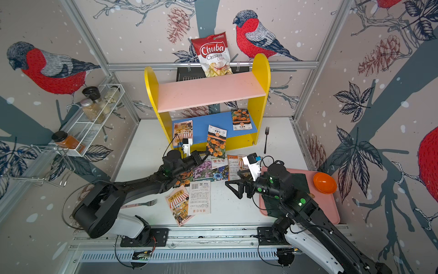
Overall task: Take the seed bag off the shelf
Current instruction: Pick up the seed packet from the shelf, then place the seed packet at the center of the board.
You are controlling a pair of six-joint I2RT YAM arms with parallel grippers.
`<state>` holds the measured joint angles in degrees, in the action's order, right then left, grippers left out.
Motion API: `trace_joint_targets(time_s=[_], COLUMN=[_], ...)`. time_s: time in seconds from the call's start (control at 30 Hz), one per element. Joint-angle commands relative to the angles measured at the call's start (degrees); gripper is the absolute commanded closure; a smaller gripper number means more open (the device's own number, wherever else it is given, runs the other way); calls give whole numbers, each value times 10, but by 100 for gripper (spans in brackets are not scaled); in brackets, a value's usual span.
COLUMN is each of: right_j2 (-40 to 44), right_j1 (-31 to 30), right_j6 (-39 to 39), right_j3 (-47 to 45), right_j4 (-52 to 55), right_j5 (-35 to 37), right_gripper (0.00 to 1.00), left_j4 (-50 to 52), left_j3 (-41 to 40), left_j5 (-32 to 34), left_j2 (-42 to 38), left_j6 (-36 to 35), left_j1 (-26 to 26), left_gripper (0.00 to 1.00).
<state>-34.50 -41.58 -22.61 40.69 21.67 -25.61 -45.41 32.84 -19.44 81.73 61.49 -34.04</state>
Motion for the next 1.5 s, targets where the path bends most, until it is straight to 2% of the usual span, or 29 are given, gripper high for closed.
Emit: trace_joint_targets(time_s=[0.0,0.13,0.4,0.6,0.8,1.1,1.47], right_j2=[1,1,0,1,-2,-5,-4], right_j1=[-1,0,-1,-1,-1,-1,-1], right_j6=[0,0,1,-1,-1,-2,5], right_j3=[4,8,12,10,8,11,28], right_j4=[1,1,2,-2,-5,-6,17], right_j5=[8,12,14,16,16,11,13], right_gripper=[0,0,0,0,0,0,0], left_j4=[-6,-13,7,-26,-4,-24,-119], left_j3=[-31,-78,-166,-228,-257,-281,-266], left_j5=[6,28,134,198,274,304,342], left_j2=[-40,-95,-201,-217,-242,-214,-74], left_j6=[22,52,103,154,189,223,260], left_j1=[-11,-35,-130,-206,-269,-320,-392], left_gripper=[100,100,100,100,100,100,100])
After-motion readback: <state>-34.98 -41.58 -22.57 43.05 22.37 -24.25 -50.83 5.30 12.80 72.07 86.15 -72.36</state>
